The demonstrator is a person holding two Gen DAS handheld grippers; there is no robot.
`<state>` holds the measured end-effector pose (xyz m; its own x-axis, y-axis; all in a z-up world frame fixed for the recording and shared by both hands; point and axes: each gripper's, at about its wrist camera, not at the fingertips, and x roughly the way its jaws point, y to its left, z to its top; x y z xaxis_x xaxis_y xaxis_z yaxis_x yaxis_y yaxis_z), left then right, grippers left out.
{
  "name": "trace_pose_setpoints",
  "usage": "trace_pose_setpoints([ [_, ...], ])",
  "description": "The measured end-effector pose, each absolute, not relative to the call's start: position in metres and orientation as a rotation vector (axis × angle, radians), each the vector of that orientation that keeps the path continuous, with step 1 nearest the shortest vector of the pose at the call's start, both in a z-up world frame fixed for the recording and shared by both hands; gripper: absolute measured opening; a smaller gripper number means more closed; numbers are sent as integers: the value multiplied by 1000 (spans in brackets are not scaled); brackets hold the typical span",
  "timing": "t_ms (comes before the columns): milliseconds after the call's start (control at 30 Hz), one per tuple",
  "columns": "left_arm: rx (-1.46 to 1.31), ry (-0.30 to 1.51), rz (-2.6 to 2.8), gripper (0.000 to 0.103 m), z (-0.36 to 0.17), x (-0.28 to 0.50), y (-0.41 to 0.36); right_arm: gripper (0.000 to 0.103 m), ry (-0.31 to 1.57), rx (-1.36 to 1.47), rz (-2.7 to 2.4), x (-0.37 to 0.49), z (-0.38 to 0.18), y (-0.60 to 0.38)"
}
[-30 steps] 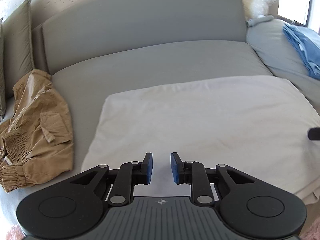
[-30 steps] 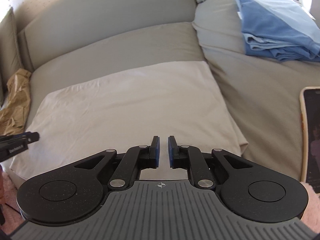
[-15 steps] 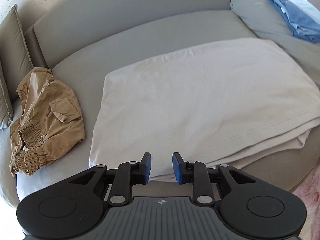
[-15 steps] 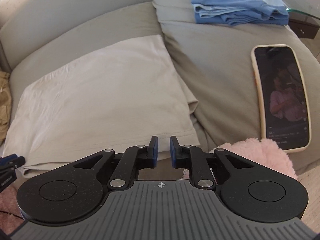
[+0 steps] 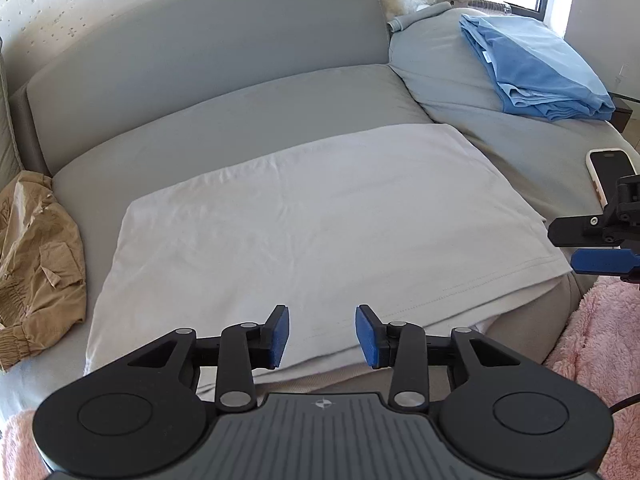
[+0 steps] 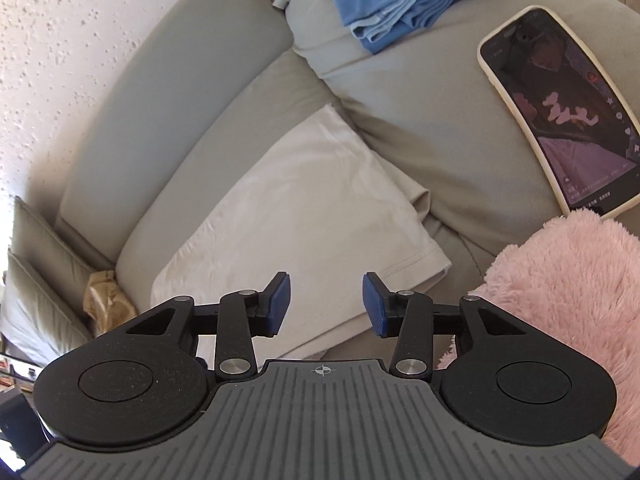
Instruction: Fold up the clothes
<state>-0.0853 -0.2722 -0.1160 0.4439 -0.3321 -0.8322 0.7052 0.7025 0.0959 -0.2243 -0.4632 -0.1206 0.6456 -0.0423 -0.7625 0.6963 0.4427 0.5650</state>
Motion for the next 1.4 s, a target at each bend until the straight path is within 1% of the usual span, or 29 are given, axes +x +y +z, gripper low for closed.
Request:
trace_pose_setpoints([
  [100,468,916,-657,39,-121,-84,-268,49,775,1047,-543,-225,-128,-460],
  [433,415,945,-600,41,-121,-71,-252,50,853,1128,-548,-206,-159,-451],
  [667,389,957,-603,42,-121,-67,-254,50,872,1142,-567,-204,-163,-445],
  [833,399,953,-622,45,-118,-65,-261,50,880,1124,-587,-201,-163,-443],
  [1000,400,956,-619,46,-120,-66,-260,50,865,1109,-589,-202,-167,-444],
  [1067,399,969,-611,46,-124,-66,-257,52,852,1116,-596,-201,-169,-445],
  [1133,402,978,-601,46,-127,-65,-254,58,833,1125,-600,-201,-169,-445],
  [1200,403,984,-591,46,-129,-63,-252,60,802,1142,-609,-202,-170,-446],
  [1400,398,975,-568,46,-126,-56,-250,59,729,1152,-633,-204,-170,-450],
])
